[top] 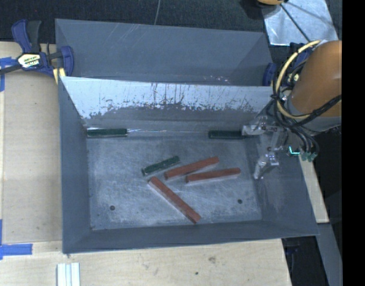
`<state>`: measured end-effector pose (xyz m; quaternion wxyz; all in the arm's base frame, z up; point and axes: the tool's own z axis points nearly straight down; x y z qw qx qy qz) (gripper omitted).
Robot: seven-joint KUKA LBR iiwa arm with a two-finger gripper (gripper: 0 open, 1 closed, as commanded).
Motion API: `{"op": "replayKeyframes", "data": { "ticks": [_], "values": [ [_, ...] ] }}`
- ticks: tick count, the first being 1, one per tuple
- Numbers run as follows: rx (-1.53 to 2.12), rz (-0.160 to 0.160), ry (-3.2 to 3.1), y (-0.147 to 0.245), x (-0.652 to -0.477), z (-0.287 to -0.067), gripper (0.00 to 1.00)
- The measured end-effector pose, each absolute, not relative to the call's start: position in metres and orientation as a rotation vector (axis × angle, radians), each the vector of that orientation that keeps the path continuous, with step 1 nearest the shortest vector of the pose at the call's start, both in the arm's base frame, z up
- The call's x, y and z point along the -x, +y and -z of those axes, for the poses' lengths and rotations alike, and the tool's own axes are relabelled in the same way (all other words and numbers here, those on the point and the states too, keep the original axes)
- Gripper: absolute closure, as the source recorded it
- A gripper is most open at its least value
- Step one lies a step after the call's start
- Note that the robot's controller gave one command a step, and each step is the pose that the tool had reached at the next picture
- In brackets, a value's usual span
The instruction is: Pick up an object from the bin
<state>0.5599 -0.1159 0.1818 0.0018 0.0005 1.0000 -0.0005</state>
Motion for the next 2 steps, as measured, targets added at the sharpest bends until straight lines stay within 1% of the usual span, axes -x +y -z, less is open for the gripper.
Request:
{"op": "replayKeyframes", "data": {
  "ticks": [1, 2],
  "values": [
    [0.122, 0.004, 3.126, -0.1134, -0.5521, -0.0756, 1.00],
    [0.123, 0.004, 3.126, -0.1134, -0.5521, -0.0756, 1.00]
  ]
}}
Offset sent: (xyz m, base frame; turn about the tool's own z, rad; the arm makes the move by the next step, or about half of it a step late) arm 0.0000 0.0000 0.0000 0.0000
